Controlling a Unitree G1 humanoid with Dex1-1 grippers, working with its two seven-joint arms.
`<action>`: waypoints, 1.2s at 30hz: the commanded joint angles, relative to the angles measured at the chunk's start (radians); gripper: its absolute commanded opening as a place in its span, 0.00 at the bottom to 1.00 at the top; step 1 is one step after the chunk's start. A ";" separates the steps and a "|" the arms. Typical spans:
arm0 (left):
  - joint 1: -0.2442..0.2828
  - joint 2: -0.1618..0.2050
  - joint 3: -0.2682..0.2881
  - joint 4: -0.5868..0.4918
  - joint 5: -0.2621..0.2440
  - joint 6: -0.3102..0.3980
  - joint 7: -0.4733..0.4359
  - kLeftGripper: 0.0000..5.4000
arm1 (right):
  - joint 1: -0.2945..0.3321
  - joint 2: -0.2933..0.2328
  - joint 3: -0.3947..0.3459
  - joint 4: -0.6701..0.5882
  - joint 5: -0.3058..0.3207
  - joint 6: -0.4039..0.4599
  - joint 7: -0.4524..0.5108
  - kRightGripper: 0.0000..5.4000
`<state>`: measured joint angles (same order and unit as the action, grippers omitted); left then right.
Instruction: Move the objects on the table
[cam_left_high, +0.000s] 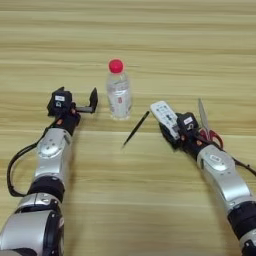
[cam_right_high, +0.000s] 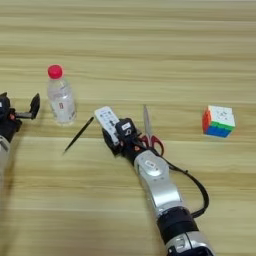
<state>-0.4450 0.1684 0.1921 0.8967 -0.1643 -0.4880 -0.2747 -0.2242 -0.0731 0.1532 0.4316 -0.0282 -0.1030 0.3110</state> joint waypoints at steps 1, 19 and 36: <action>-0.013 -0.003 0.000 0.004 0.005 -0.009 0.004 1.00 | 0.007 0.002 0.004 0.014 0.003 0.028 0.011 0.54; -0.011 -0.003 0.000 0.002 0.007 -0.010 0.008 1.00 | 0.027 -0.019 -0.076 -0.166 0.034 0.020 -0.051 0.54; -0.010 -0.015 -0.005 -0.005 0.011 -0.012 0.020 1.00 | 0.024 -0.142 -0.237 -0.129 0.054 0.028 -0.093 0.54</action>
<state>-0.4451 0.1567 0.1900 0.8963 -0.1613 -0.4902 -0.2609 -0.1990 -0.1963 -0.0640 0.2799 0.0191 -0.0790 0.2276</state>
